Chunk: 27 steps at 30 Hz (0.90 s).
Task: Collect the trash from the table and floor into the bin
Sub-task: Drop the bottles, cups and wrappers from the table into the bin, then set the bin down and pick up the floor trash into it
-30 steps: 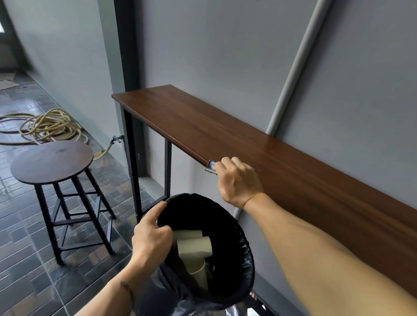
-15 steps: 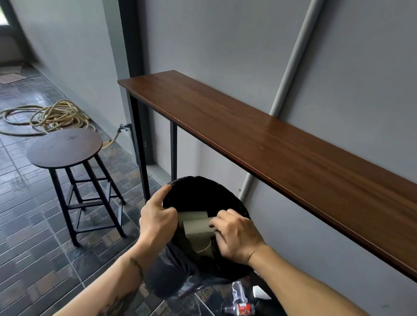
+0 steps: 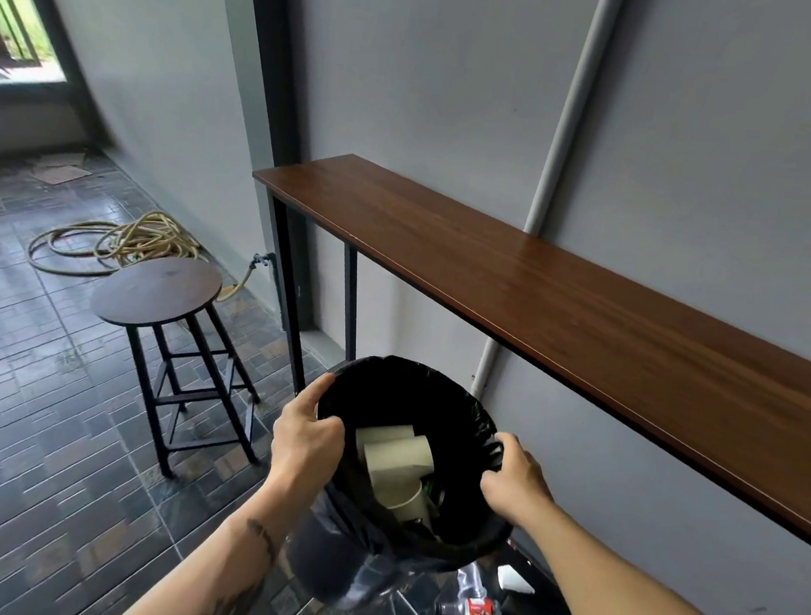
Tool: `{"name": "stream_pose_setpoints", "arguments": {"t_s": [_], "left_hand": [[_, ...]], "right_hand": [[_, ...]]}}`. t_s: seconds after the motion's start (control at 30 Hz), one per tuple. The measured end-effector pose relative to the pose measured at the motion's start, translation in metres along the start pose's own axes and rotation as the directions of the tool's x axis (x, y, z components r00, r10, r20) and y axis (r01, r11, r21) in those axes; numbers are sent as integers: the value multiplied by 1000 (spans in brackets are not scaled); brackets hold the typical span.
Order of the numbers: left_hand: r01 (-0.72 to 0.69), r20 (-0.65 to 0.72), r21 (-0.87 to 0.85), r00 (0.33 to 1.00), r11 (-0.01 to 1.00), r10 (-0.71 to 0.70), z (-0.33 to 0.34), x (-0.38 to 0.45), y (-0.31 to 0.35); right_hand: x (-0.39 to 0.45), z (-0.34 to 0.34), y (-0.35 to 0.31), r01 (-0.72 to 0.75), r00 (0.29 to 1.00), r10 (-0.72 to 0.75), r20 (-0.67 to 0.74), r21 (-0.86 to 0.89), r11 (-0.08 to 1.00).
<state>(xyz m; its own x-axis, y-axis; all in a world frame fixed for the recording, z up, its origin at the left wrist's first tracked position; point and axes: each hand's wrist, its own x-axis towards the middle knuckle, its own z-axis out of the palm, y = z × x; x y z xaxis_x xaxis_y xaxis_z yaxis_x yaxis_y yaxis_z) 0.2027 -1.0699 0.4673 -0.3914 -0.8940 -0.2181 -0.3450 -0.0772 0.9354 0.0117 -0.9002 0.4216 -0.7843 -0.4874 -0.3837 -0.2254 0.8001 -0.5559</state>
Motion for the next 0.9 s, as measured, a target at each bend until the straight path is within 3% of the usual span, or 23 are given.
{"name": "stream_pose_setpoints", "arguments": {"t_s": [0.2, 0.33, 0.4, 0.53, 0.67, 0.9], "left_hand": [[36, -78, 269, 997, 962, -15, -21, -35, -10], [-10, -84, 475, 995, 880, 56, -26, -68, -22], [-33, -71, 425, 995, 905, 69, -27, -77, -31], [-10, -116, 143, 993, 990, 27, -26, -92, -47], [4, -115, -111, 993, 994, -17, -24, -103, -62], [98, -85, -119, 991, 988, -108, -25, -112, -98]], "right_hand": [[-36, 0, 4, 94, 982, -61, -177, 187, 978], [-64, -12, 6, 176, 961, -126, -245, 192, 965], [-77, -20, 11, 215, 950, -161, -268, 185, 959], [-100, -30, 23, 274, 934, -218, -283, 178, 945], [-111, -28, 36, 274, 936, -211, -280, 209, 939], [-112, -4, 49, 250, 944, -191, -269, 209, 945]]}}
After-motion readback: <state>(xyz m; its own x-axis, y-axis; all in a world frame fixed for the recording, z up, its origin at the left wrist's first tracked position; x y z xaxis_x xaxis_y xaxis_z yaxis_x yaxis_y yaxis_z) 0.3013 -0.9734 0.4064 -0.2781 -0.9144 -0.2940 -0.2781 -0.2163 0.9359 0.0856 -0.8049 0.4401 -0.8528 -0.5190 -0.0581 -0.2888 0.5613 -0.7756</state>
